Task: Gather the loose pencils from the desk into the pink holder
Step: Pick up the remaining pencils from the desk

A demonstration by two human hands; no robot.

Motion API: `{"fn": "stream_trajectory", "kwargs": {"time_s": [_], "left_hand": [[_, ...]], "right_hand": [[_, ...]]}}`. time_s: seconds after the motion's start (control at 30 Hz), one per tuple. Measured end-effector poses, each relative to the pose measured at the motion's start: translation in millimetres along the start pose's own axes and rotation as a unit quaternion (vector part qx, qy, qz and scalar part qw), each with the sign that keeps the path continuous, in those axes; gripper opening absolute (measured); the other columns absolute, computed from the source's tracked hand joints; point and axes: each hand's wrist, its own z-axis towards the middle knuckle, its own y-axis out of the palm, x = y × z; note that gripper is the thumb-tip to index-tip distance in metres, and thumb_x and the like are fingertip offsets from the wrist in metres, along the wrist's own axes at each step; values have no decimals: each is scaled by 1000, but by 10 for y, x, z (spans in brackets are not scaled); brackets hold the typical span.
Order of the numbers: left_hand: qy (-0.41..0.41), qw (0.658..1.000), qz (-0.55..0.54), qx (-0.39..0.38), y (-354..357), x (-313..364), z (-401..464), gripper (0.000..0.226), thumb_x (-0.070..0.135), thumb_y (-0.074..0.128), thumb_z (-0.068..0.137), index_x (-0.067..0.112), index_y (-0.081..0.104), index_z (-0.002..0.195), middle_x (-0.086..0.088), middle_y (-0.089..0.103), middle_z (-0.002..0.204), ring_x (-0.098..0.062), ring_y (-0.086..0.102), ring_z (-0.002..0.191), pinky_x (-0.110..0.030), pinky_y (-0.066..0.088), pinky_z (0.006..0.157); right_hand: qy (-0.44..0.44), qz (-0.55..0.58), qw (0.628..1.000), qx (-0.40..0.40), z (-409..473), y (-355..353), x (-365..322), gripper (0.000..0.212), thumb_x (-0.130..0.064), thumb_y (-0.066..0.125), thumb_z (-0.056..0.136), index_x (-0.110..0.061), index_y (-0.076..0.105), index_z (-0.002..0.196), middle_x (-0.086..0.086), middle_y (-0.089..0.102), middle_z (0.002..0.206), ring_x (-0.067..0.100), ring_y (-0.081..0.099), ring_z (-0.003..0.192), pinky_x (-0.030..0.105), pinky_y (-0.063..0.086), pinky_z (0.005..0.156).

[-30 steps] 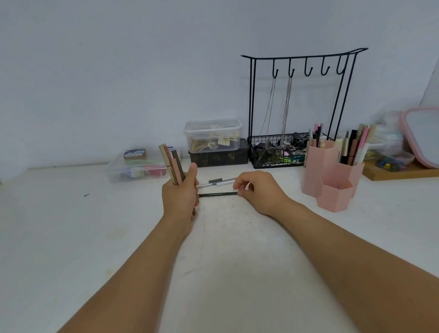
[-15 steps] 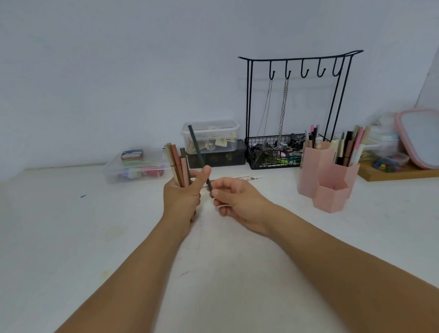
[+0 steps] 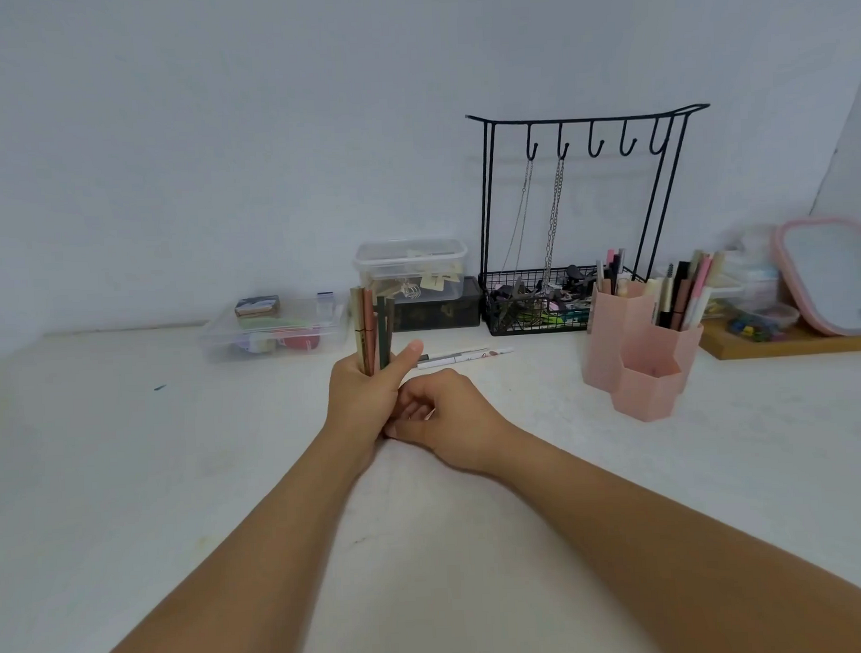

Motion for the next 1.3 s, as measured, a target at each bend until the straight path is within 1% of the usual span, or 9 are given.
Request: {"fn": "stream_trajectory", "kwargs": {"time_s": [0.2, 0.37, 0.5, 0.7, 0.8, 0.97, 1.1, 1.2, 1.3], "left_hand": [[5, 1000, 19, 15, -28, 33, 2, 44, 40, 83, 81, 15, 53, 61, -3, 54, 56, -16, 53, 50, -28, 48, 53], [5, 999, 34, 23, -59, 62, -5, 45, 41, 88, 74, 16, 51, 68, -3, 53, 58, -11, 53, 48, -21, 43, 46], [0, 999, 46, 17, -57, 64, -9, 42, 42, 89, 71, 18, 55, 68, 0, 53, 53, -14, 50, 51, -25, 44, 49], [-33, 999, -10, 23, -37, 91, -10, 41, 44, 82, 81, 19, 52, 71, 4, 47, 51, -13, 46, 48, -26, 44, 53], [-56, 997, -54, 28, -30, 91, 4, 39, 38, 78, 87, 19, 48, 70, 6, 43, 48, -14, 41, 49, -30, 41, 56], [-40, 998, -27, 34, -52, 76, -2, 39, 43, 77, 87, 19, 50, 71, 4, 48, 51, -13, 50, 48, -33, 39, 57], [-29, 998, 9, 48, -66, 85, -2, 36, 44, 78, 86, 18, 54, 80, 1, 54, 52, -16, 49, 49, -25, 37, 39], [-23, 998, 17, 59, -69, 83, 1, 35, 37, 81, 84, 16, 53, 81, -7, 51, 58, -18, 42, 45, -23, 34, 35], [-7, 998, 12, 57, -59, 61, 25, 38, 27, 83, 83, 16, 48, 73, -2, 42, 56, -17, 37, 47, -24, 38, 41]], "right_hand": [[-28, -82, 996, 20, 29, -96, 61, 10, -18, 78, 82, -14, 74, 91, -4, 72, 89, 6, 60, 74, 17, 46, 70], [33, -260, 957, 123, 67, -515, 385, 40, -22, 66, 90, -19, 58, 130, 0, 55, 138, 19, 46, 128, 33, 37, 109], [123, -284, 947, 91, 82, -723, 518, 56, -27, 54, 100, -17, 36, 152, 3, 33, 159, 23, 25, 149, 37, 25, 120], [145, -305, 936, 98, 119, -721, 536, 43, -28, 49, 101, -15, 48, 142, 8, 52, 141, 29, 48, 128, 42, 43, 105], [141, -339, 925, 99, 117, -733, 505, 32, -25, 48, 102, -15, 57, 130, 9, 53, 127, 32, 48, 119, 42, 48, 95], [141, -334, 926, 105, 122, -741, 509, 26, -26, 49, 101, -21, 65, 121, 8, 47, 123, 29, 40, 123, 42, 47, 96], [124, -340, 925, 116, 137, -736, 463, 12, -26, 58, 98, -24, 70, 99, 4, 51, 109, 22, 43, 111, 37, 46, 86], [108, -270, 947, 135, 152, -693, 437, 12, -24, 58, 98, -21, 67, 90, 2, 59, 100, 18, 53, 95, 34, 48, 77], [97, -133, 972, 170, 148, -608, 344, 11, -21, 59, 98, -15, 66, 92, -1, 61, 86, 9, 50, 72, 20, 39, 61]]}}
